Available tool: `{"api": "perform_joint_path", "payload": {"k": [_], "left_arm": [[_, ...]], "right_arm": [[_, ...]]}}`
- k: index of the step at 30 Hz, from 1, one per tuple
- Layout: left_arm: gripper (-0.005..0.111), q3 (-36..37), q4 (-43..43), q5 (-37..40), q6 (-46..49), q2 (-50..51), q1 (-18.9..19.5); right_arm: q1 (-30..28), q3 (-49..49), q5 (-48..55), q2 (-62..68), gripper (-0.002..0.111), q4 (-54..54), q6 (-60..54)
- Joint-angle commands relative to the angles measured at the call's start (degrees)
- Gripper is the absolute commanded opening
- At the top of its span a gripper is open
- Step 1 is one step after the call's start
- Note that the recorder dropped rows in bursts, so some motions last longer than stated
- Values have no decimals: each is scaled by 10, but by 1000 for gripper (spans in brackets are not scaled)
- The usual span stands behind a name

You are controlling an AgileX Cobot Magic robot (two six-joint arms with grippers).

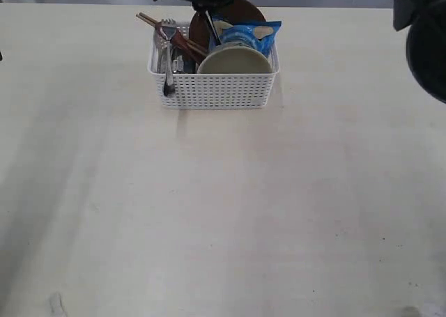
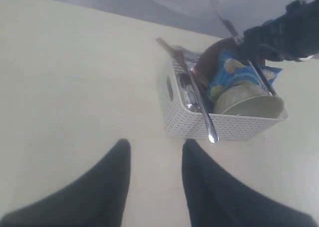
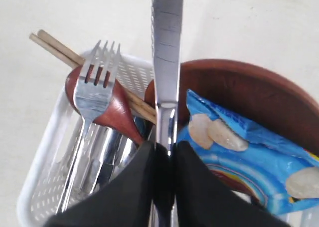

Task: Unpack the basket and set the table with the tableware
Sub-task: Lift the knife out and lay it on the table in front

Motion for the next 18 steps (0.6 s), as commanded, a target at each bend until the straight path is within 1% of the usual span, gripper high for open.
{"api": "perform_joint_path", "payload": {"k": [1, 6, 7, 9, 12, 15, 17, 18], "left_arm": [[34, 3, 2, -2, 2, -1, -1], [34, 3, 4, -2, 4, -1, -1], [34, 3, 8, -2, 4, -1, -1], [34, 3, 13, -2, 4, -1, -1], [34, 3, 13, -2, 4, -1, -1], [34, 3, 15, -2, 4, -1, -1], [34, 3, 15, -2, 4, -1, -1], [34, 3, 15, -2, 4, -1, -1]], "right_arm": [[-4, -1, 29, -39, 0, -11, 0], [-4, -1, 97, -70, 0, -9, -11], [-4, -1, 127, -81, 0, -1, -17], [-2, 1, 150, -103, 0, 36, -38], [11, 37, 146, -145, 0, 82, -39], [38, 140, 116, -217, 0, 95, -36], [53, 230, 57, -272, 0, 126, -27], [62, 287, 19, -305, 0, 162, -24]]}}
